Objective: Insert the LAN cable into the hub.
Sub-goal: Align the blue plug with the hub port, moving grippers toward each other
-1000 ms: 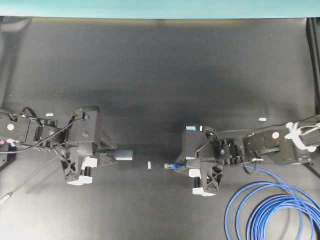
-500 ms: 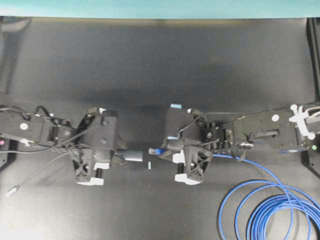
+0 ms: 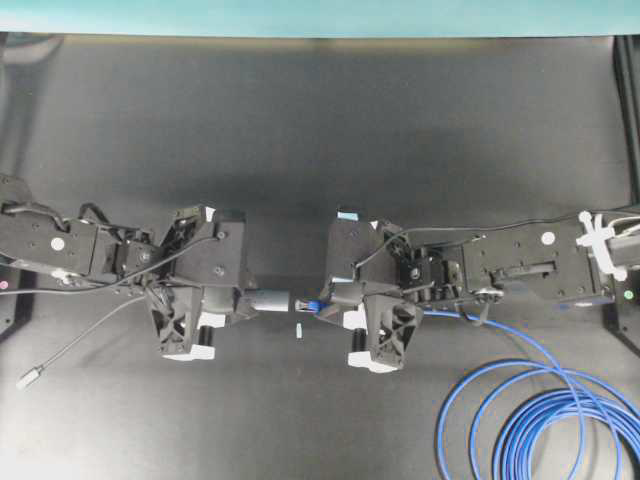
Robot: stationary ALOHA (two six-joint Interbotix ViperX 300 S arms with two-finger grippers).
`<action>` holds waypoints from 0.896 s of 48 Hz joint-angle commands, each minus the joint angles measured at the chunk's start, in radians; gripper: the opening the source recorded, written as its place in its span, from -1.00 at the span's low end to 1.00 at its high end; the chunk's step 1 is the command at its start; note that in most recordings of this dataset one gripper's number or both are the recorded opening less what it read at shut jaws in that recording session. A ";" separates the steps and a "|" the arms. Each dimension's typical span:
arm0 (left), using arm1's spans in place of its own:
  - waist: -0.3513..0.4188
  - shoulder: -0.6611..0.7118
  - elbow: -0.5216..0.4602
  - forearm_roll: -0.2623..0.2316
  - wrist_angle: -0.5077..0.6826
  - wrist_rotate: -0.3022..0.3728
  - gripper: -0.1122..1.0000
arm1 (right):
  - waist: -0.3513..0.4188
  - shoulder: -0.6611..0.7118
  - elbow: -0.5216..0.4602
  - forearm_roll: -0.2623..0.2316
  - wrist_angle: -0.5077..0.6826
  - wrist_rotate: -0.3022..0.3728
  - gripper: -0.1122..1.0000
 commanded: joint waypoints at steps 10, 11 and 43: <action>-0.002 0.008 -0.018 0.003 -0.008 0.002 -0.29 | -0.008 -0.003 -0.028 0.002 -0.012 -0.002 -0.56; -0.002 0.009 -0.020 0.003 -0.008 0.002 -0.29 | -0.009 -0.002 -0.029 0.000 -0.012 -0.002 -0.56; 0.002 0.026 -0.034 0.003 -0.008 0.002 -0.29 | -0.012 0.008 -0.044 -0.002 0.029 -0.009 -0.56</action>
